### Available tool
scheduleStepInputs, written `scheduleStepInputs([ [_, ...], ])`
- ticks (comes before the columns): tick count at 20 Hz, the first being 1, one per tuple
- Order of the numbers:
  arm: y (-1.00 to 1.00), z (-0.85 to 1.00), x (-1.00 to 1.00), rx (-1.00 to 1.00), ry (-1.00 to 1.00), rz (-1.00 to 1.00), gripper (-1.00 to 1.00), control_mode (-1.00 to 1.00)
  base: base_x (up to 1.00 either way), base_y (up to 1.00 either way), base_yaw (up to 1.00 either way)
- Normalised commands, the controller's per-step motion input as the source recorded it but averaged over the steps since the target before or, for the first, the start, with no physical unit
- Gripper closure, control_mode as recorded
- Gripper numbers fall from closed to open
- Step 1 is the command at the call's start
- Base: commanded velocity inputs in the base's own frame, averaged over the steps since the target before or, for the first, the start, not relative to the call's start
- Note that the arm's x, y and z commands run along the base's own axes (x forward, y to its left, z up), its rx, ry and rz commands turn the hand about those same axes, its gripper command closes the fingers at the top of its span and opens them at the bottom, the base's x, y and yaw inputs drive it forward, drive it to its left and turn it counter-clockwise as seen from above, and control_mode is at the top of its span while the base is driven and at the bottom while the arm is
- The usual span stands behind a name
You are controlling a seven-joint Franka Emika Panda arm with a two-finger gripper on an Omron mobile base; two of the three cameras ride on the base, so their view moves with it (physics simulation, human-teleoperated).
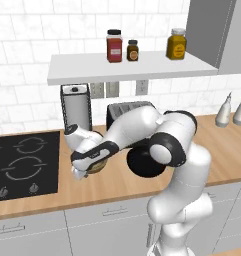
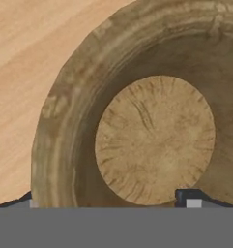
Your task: Pick up the bowls on the counter and stack them on top of one another in the open cabinet. Place the smaller bowl on top of the larger bowl.
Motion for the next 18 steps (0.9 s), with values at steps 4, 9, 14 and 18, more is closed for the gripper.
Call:
scheduleStepInputs([
  [4,0.0,-0.06,0.0,0.0,0.0,0.05,1.0,-1.0,0.0,0.0,0.0],
  [9,-0.11,0.0,-0.19,0.03,0.0,0.0,1.0,-1.0,0.0,0.0,0.0],
  [14,-0.03,0.43,-0.65,0.02,-0.04,0.04,1.0,-1.0,0.0,0.0,0.0],
  [18,0.0,0.91,-1.0,0.0,-0.08,0.07,1.0,-1.0,0.0,0.0,0.0],
])
